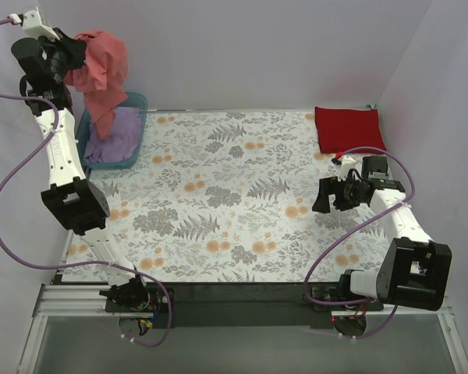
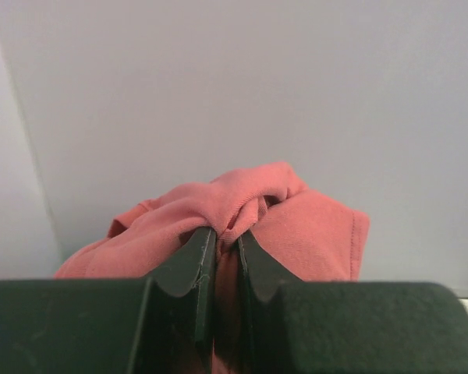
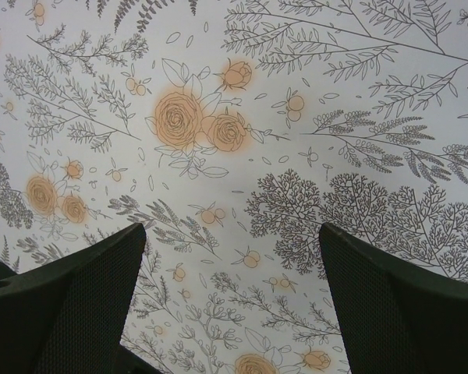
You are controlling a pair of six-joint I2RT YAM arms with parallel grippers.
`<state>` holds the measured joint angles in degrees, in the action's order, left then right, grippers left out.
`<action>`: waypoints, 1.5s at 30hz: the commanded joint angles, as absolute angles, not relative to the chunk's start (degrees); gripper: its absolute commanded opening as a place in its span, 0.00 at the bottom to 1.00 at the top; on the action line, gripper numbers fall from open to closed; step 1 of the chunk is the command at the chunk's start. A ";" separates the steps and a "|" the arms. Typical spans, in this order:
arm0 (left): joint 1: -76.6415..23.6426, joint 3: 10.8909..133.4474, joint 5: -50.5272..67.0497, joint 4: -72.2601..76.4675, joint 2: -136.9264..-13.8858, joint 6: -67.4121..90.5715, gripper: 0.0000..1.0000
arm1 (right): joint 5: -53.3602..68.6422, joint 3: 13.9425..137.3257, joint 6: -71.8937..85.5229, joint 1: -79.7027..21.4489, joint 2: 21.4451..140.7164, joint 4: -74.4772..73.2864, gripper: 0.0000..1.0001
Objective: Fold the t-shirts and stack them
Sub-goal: Move the tshirt to the center of the board, then flatten the tshirt out
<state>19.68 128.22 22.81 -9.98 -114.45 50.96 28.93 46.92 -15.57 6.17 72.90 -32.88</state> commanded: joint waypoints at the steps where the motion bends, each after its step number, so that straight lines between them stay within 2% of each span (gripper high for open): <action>1: 17.68 135.52 30.75 -3.17 -109.07 58.88 0.00 | 30.67 46.84 -15.47 5.89 71.37 -32.08 0.99; 5: 11.28 136.32 35.94 -1.93 -106.71 61.08 0.00 | 31.11 47.11 -15.29 5.89 71.72 -31.99 0.98; 9: 4.05 131.23 36.30 -0.89 -102.66 63.61 0.00 | 31.11 47.81 -14.86 5.89 71.98 -32.08 0.98; 12: 3.08 125.35 39.01 -0.35 -100.12 71.33 0.00 | 30.85 47.99 -15.12 5.89 71.20 -32.17 0.98; 14: 3.25 116.84 41.56 -0.35 -95.92 71.28 0.00 | 30.32 48.08 -15.38 5.98 70.58 -32.17 0.98; 15: 3.43 112.63 45.75 1.74 -93.89 70.76 0.05 | 30.15 48.08 -15.90 5.98 69.88 -32.34 0.99; 16: 4.56 106.76 48.49 2.63 -91.61 69.27 0.34 | 30.06 48.16 -16.17 5.98 69.61 -32.43 0.98; 17: 5.18 97.56 49.47 2.64 -88.97 68.13 0.49 | 29.88 48.08 -16.61 6.06 69.17 -32.61 0.98; 20: 9.22 80.76 49.56 -2.63 -81.14 64.00 0.75 | 28.48 47.38 -17.31 6.33 67.33 -32.96 0.98; 22: 11.59 75.00 49.57 -7.37 -77.88 59.53 0.85 | 28.56 47.11 -17.75 6.50 66.88 -33.05 0.98; 23: 11.69 69.84 48.53 -8.86 -77.18 52.80 0.86 | 28.74 47.20 -18.01 6.50 66.80 -33.05 0.98; 25: 11.78 65.94 46.76 -11.42 -75.59 49.50 0.87 | 29.00 47.63 -18.63 6.50 67.93 -33.48 0.98; 30: 11.51 61.00 55.45 -18.69 -77.16 36.70 0.87 | 29.97 50.00 -20.21 6.50 72.23 -34.71 0.98; 36: 9.14 59.15 48.89 -29.17 -81.47 21.47 0.81 | 31.82 55.45 -19.95 2.82 79.61 -34.89 0.98; 40: 6.78 57.48 42.82 -34.53 -82.09 14.44 0.74 | 30.68 59.14 -19.60 -6.38 84.63 -34.10 0.95; 45: 5.19 52.03 32.27 -33.92 -83.93 12.92 0.75 | 30.15 62.31 -19.16 -17.73 89.47 -30.68 0.91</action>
<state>5.76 54.11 40.49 -31.66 -82.96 17.69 29.78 59.22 -18.98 -11.84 87.90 -33.01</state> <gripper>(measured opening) 0.743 0.916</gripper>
